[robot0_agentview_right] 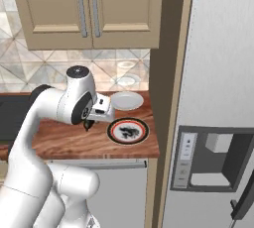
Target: Pick the eggplant from the microwave and place it on plate located on the counter.
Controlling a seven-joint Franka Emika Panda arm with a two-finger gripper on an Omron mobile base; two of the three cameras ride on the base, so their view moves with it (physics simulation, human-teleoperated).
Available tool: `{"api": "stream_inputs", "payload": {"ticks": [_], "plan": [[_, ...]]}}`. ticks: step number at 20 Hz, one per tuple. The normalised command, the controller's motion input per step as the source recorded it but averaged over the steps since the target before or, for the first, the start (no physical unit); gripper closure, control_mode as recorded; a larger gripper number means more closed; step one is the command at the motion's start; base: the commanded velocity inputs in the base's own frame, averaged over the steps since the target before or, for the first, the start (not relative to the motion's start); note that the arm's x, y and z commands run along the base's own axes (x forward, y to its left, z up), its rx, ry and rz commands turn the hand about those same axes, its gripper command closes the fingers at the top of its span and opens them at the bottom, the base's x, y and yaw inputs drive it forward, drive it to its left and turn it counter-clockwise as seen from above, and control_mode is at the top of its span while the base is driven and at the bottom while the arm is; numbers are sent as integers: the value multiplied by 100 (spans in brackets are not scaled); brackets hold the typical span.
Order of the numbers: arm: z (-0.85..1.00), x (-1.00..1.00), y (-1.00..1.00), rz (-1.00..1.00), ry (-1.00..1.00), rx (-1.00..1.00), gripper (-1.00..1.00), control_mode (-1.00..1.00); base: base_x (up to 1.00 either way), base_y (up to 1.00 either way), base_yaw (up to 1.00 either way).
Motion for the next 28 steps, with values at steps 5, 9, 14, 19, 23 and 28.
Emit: {"api": "stream_inputs", "payload": {"ticks": [5,9,14,19,23,28], "plan": [[-66,100,-41,0,15,3,100,-100,0,0,0],[-65,100,-34,0,11,4,100,-100,0,0,0],[-70,84,-21,0,6,1,100,-100,0,0,0],[-65,65,-9,0,7,0,100,-100,0,0,0],[-59,53,0,0,4,0,100,-100,0,0,0],[-20,31,-2,0,5,0,100,-100,0,0,0]]}}
